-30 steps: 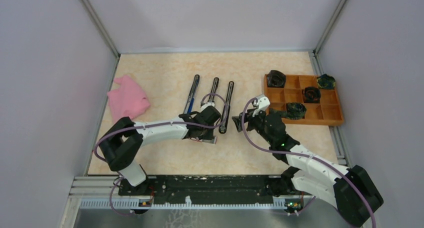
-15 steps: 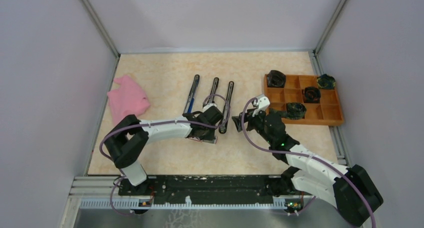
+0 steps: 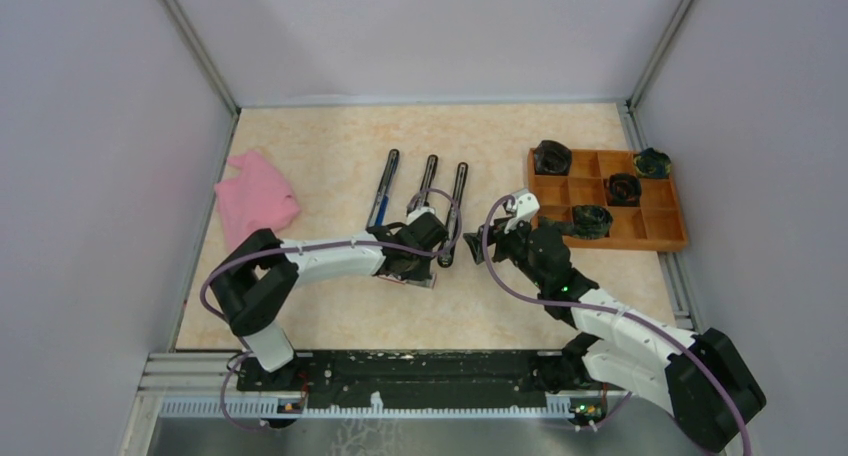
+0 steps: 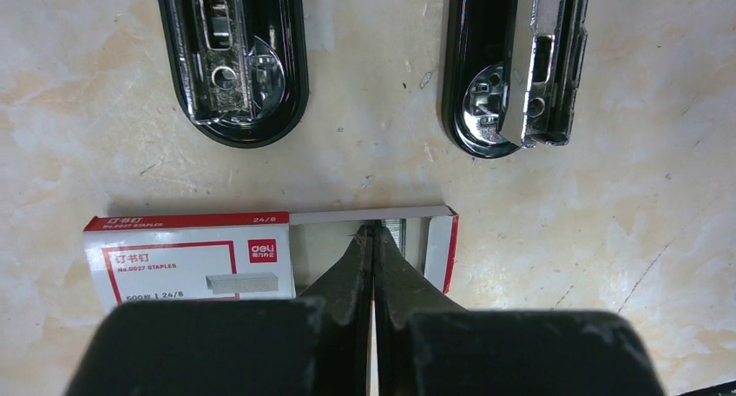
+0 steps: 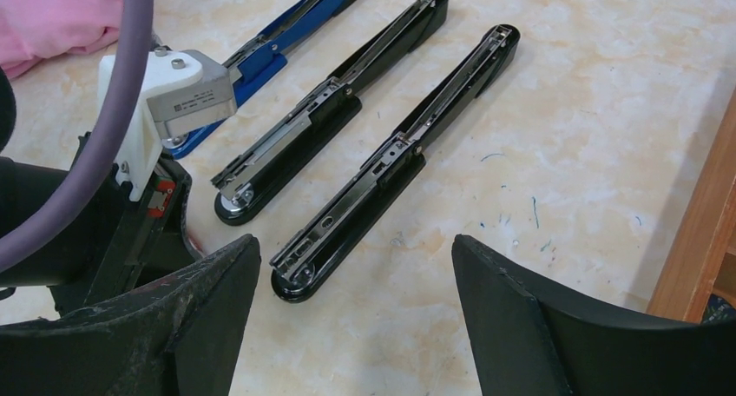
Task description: Load the staples into the stapler
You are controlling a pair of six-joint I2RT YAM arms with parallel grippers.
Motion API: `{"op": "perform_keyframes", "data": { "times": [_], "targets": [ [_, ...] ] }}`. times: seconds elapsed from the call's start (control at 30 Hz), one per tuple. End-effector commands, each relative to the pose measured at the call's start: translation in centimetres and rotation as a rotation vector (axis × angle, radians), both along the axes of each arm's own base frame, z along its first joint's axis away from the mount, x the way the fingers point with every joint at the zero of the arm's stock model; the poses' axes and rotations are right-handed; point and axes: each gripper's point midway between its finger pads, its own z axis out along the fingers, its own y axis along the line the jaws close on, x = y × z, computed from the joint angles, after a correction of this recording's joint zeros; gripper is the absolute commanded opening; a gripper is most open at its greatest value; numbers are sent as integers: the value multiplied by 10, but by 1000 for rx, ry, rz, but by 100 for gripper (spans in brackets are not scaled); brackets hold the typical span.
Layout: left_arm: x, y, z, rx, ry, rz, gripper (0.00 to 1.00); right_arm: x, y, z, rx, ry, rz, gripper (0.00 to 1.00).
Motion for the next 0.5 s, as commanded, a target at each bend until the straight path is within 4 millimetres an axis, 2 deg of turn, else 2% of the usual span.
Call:
{"op": "perform_keyframes", "data": {
  "times": [0.0, 0.33, 0.47],
  "targets": [
    [4, 1, 20, -25, -51, 17, 1, 1, 6, 18, 46, -50, 18, 81],
    [17, 1, 57, -140, -169, 58, 0, -7, 16, 32, 70, -64, 88, 81],
    [24, 4, 79, -215, -250, 62, 0, -16, 25, 42, 83, -70, 163, 81]
  ]
}}
